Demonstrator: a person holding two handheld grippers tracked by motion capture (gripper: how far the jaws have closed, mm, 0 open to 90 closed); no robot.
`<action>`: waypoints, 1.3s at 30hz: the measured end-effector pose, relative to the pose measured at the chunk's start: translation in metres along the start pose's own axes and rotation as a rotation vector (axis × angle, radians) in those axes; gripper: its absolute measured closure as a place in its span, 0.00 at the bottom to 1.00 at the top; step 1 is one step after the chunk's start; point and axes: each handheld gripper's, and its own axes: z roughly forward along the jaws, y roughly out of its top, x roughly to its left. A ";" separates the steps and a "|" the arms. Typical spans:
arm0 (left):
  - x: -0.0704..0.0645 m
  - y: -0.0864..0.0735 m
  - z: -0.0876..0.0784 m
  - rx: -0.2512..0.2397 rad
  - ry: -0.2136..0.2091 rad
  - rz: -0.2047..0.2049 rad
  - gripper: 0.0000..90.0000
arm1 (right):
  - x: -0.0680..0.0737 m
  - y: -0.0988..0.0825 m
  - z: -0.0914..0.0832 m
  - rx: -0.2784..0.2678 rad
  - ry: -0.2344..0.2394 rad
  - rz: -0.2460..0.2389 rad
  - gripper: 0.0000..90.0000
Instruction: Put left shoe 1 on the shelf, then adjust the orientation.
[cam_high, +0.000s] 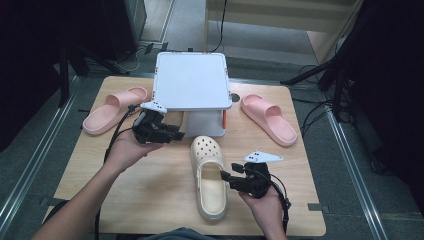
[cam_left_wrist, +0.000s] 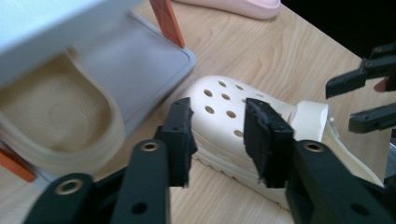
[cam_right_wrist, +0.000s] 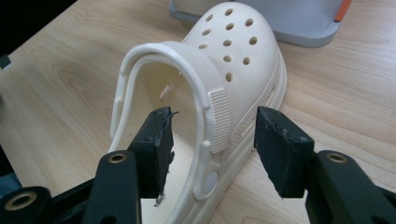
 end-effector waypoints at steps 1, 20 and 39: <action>0.001 0.003 -0.002 -0.004 0.001 -0.005 0.73 | 0.000 0.000 0.001 0.005 -0.001 0.000 0.53; 0.044 0.045 -0.021 -0.026 0.094 -0.011 0.94 | -0.002 -0.001 0.025 0.068 -0.001 0.002 0.53; 0.061 0.037 -0.024 -0.081 0.153 -0.014 0.93 | -0.003 0.001 0.051 0.100 -0.105 0.012 0.66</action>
